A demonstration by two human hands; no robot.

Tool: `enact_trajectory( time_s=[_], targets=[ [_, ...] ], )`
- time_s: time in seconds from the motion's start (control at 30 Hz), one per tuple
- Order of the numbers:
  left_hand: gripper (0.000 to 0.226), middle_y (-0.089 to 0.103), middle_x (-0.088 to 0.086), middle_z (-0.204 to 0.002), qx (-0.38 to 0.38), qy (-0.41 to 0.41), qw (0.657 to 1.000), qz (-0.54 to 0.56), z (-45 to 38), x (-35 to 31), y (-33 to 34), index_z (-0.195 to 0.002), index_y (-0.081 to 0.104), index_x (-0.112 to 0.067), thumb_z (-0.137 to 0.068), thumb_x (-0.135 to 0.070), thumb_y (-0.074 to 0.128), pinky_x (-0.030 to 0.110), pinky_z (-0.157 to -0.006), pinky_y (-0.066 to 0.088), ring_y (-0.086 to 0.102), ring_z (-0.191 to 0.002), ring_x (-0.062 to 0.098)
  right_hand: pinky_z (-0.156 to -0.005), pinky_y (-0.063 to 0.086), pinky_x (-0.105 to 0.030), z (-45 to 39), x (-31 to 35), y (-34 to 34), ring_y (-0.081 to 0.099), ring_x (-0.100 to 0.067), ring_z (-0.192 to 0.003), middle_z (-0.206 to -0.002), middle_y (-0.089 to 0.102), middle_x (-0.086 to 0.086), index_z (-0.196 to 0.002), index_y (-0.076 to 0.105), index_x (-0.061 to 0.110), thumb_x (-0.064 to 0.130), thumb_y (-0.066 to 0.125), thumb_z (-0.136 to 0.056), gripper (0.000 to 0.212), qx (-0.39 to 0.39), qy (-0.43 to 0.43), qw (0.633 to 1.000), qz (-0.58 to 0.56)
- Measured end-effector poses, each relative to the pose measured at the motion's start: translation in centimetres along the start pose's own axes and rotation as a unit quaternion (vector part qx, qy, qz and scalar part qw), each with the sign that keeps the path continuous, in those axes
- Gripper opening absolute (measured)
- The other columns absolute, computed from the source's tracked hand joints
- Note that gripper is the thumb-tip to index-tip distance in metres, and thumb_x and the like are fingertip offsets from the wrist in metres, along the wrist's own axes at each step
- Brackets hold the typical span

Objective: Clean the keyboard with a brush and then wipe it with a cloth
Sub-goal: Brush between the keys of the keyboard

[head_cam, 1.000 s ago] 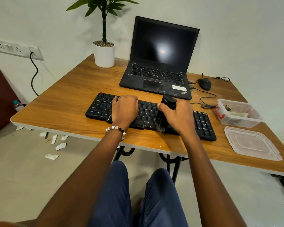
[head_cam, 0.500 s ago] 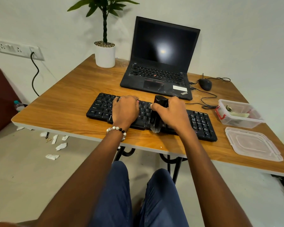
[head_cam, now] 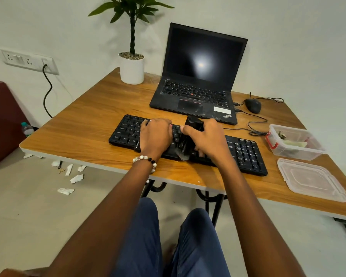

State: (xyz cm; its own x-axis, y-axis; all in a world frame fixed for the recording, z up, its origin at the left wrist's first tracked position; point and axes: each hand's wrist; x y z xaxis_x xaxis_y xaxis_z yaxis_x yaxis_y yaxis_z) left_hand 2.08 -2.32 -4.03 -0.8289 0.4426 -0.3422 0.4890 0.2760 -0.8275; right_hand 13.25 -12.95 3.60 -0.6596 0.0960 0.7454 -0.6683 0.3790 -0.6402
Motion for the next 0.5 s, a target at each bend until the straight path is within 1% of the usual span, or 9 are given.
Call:
enact_trajectory(
  time_s=[0.03, 0.07, 0.13, 0.2, 0.27, 0.3, 0.37, 0.43, 0.5],
  targets=[
    [0.032, 0.068, -0.001, -0.118, 0.0, 0.0, 1.0, 0.0, 0.0, 0.0, 0.0, -0.12, 0.065, -0.023, -0.098, -0.031, 0.044, 0.044, -0.106, 0.038, 0.061, -0.111, 0.018, -0.037, 0.043, -0.027, -0.1, 0.2, -0.5, 0.054, -0.016, -0.041, -0.062, 0.064, -0.012, -0.076, 0.063, 0.001, 0.033, 0.07, -0.084, 0.034, 0.012, 0.011, 1.0, -0.004],
    [0.032, 0.068, -0.001, -0.118, 0.0, 0.0, 1.0, 0.0, -0.1, 0.0, 0.1, -0.12, 0.065, -0.023, -0.098, -0.031, 0.045, 0.044, -0.105, 0.038, 0.061, -0.11, 0.019, -0.035, 0.041, -0.024, -0.3, 0.2, -0.9, 0.053, -0.011, -0.039, -0.061, 0.064, -0.009, -0.075, 0.064, 0.001, 0.032, 0.071, -0.083, 0.033, 0.005, 0.009, 1.0, -0.007],
    [0.031, 0.069, 0.0, -0.117, 0.001, -0.002, 1.0, 0.002, -0.1, 0.1, 0.2, -0.12, 0.066, -0.023, -0.098, -0.031, 0.045, 0.044, -0.105, 0.038, 0.062, -0.109, 0.019, -0.037, 0.042, -0.024, -0.6, 0.1, -0.8, 0.053, -0.006, -0.039, -0.061, 0.064, -0.006, -0.07, 0.063, 0.006, 0.034, 0.07, -0.084, 0.033, -0.045, -0.015, 0.999, -0.014],
    [0.031, 0.069, 0.0, -0.116, 0.001, -0.005, 1.0, 0.006, -0.1, 0.1, 0.1, -0.12, 0.066, -0.024, -0.098, -0.031, 0.045, 0.044, -0.105, 0.038, 0.062, -0.109, 0.019, -0.044, 0.048, -0.028, -0.5, -0.2, 0.0, 0.059, -0.012, -0.047, -0.062, 0.065, -0.004, -0.068, 0.06, 0.014, 0.039, 0.068, -0.086, 0.032, -0.078, -0.035, 0.996, -0.026],
    [0.031, 0.069, 0.0, -0.117, 0.004, -0.004, 1.0, 0.007, -0.1, 0.0, 0.1, -0.12, 0.066, -0.024, -0.098, -0.031, 0.045, 0.044, -0.105, 0.038, 0.062, -0.109, 0.019, -0.049, 0.048, -0.027, -0.3, -0.3, 0.6, 0.061, -0.014, -0.055, -0.063, 0.062, 0.002, -0.067, 0.055, 0.021, 0.038, 0.068, -0.087, 0.029, -0.065, -0.048, 0.997, -0.015],
    [0.031, 0.069, 0.0, -0.117, 0.003, -0.003, 1.0, 0.005, -0.1, 0.0, 0.1, -0.12, 0.066, -0.024, -0.097, -0.031, 0.045, 0.044, -0.104, 0.038, 0.062, -0.109, 0.019, -0.049, 0.046, -0.026, -0.2, -0.2, 0.5, 0.06, -0.013, -0.057, -0.064, 0.061, 0.003, -0.067, 0.054, 0.022, 0.036, 0.068, -0.087, 0.028, -0.046, -0.048, 0.998, -0.005],
    [0.031, 0.069, -0.001, -0.116, 0.003, -0.004, 1.0, 0.003, -0.2, 0.1, 0.2, -0.119, 0.066, -0.024, -0.097, -0.032, 0.045, 0.044, -0.104, 0.039, 0.062, -0.109, 0.019, -0.045, 0.043, -0.023, -0.3, 0.2, -0.1, 0.057, -0.01, -0.052, -0.064, 0.061, 0.0, -0.07, 0.057, 0.016, 0.033, 0.069, -0.086, 0.026, 0.013, -0.032, 0.999, 0.016],
    [0.031, 0.069, -0.001, -0.116, 0.005, -0.004, 1.0, 0.0, -0.1, 0.1, 0.2, -0.119, 0.066, -0.024, -0.097, -0.032, 0.045, 0.044, -0.103, 0.04, 0.062, -0.108, 0.019, -0.037, 0.041, -0.024, -0.7, 0.5, -1.0, 0.053, -0.011, -0.041, -0.063, 0.064, -0.008, -0.076, 0.062, 0.005, 0.032, 0.071, -0.084, 0.029, 0.056, -0.005, 0.998, 0.007],
    [0.031, 0.069, -0.001, -0.116, 0.005, -0.002, 1.0, -0.001, -0.1, 0.0, 0.2, -0.119, 0.066, -0.024, -0.098, -0.032, 0.045, 0.044, -0.104, 0.039, 0.062, -0.109, 0.018, -0.036, 0.041, -0.025, -1.1, 0.5, -1.0, 0.054, -0.014, -0.041, -0.066, 0.068, -0.013, -0.081, 0.064, 0.001, 0.034, 0.072, -0.083, 0.034, 0.031, -0.001, 0.999, -0.026]
  ],
)
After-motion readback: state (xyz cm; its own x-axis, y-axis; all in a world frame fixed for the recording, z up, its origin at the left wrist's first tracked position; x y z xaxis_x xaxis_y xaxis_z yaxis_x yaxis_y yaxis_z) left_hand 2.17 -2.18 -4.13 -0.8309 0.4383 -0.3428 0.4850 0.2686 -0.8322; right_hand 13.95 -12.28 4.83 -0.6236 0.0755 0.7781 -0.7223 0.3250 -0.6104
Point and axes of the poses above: each hand's wrist, its own z-axis away from the middle knuckle, its own y-axis out of the palm, x = y × z
